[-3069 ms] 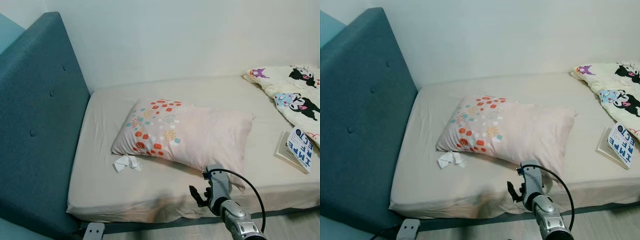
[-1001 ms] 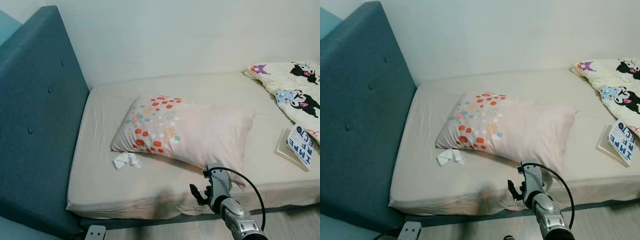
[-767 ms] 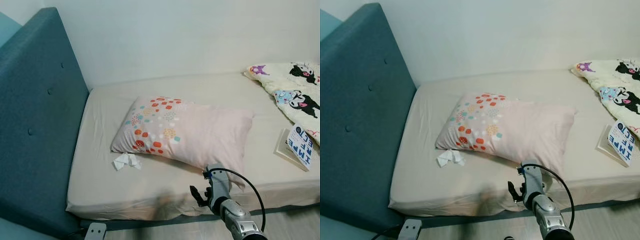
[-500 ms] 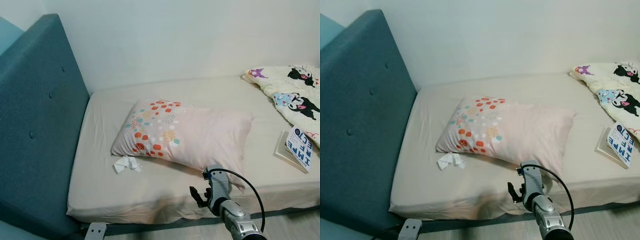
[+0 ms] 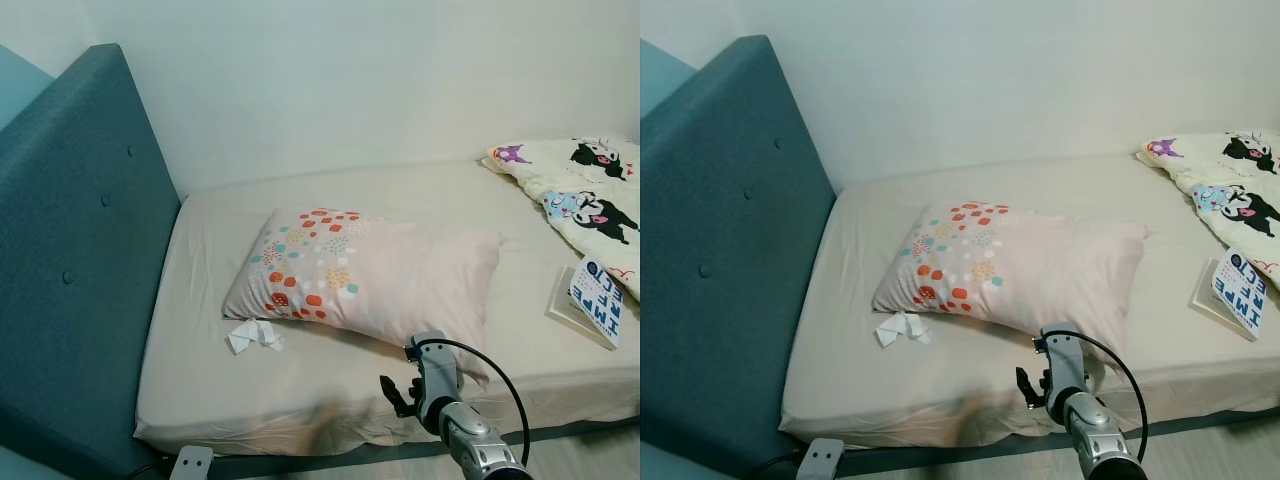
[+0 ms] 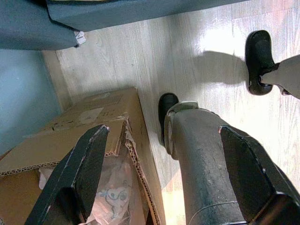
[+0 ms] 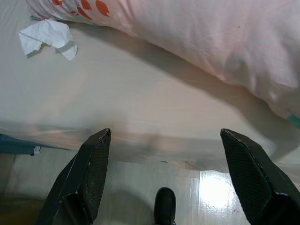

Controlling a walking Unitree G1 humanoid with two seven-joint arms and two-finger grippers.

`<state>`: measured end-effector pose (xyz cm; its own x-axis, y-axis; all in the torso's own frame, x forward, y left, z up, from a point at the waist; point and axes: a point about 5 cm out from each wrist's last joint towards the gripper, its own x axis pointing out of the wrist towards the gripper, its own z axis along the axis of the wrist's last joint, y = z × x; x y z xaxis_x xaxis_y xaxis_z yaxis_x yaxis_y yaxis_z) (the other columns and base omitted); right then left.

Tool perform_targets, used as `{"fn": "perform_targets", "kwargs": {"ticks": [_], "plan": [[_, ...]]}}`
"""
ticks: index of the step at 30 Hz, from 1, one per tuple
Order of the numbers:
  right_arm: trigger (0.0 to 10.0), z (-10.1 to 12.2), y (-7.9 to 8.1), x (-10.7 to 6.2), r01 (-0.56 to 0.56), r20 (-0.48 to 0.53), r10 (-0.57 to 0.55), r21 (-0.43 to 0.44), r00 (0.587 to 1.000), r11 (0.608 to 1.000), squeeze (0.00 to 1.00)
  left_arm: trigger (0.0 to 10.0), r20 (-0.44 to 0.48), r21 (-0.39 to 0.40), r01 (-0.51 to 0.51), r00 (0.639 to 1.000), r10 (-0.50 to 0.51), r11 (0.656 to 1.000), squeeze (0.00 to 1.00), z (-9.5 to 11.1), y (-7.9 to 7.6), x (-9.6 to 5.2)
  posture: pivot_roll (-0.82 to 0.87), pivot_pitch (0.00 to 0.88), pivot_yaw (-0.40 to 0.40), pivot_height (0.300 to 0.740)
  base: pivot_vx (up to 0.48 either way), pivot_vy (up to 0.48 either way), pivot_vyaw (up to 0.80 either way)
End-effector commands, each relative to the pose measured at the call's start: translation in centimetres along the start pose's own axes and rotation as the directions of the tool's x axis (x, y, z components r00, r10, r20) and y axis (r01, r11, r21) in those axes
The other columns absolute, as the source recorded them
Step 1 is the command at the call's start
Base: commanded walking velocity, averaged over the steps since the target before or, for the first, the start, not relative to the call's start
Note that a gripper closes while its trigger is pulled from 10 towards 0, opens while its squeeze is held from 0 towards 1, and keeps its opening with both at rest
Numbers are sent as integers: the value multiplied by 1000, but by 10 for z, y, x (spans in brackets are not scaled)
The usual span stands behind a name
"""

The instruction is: Clean up the room

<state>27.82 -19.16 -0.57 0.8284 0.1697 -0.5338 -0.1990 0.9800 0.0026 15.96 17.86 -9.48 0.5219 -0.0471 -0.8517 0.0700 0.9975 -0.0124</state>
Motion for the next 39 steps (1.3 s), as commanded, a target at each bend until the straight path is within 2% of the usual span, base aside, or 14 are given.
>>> {"fn": "perform_targets", "kwargs": {"ticks": [1,6,16,21,24,28,39], "plan": [[10000,-4,3,0,-10,-11,9,-12,1000,1000,0,10000,-45,2,-2,999,2,1000,0,-10,0,-2,-122,62,9,740,0,0,0],[10000,-3,4,1,-17,-4,17,6,1000,1000,0,10000,-48,4,-2,999,2,1000,0,-12,0,-2,-114,68,8,740,0,0,0],[10000,-6,14,4,-38,-35,37,-32,999,999,0,10000,-9,-36,-8,1000,8,999,0,-3,4,-1,-92,61,-7,740,0,0,0],[10000,-7,14,4,-41,-32,40,-19,999,999,0,10000,0,-41,3,1000,-3,999,0,-1,3,-1,-92,62,-6,740,0,0,0],[10000,-8,12,3,-37,-28,37,0,999,999,0,10000,-8,-15,23,1000,-23,1000,0,0,1,0,-93,65,-2,740,0,-480,0],[10000,-6,11,3,-34,-25,34,2,999,999,0,10000,-6,-32,20,1000,-20,999,0,1,1,0,-93,75,3,740,0,-480,0],[10000,-5,12,4,-32,-20,32,18,999,999,0,10000,15,-54,6,1000,-5,999,0,5,4,0,-91,81,7,740,0,0,0]]}}
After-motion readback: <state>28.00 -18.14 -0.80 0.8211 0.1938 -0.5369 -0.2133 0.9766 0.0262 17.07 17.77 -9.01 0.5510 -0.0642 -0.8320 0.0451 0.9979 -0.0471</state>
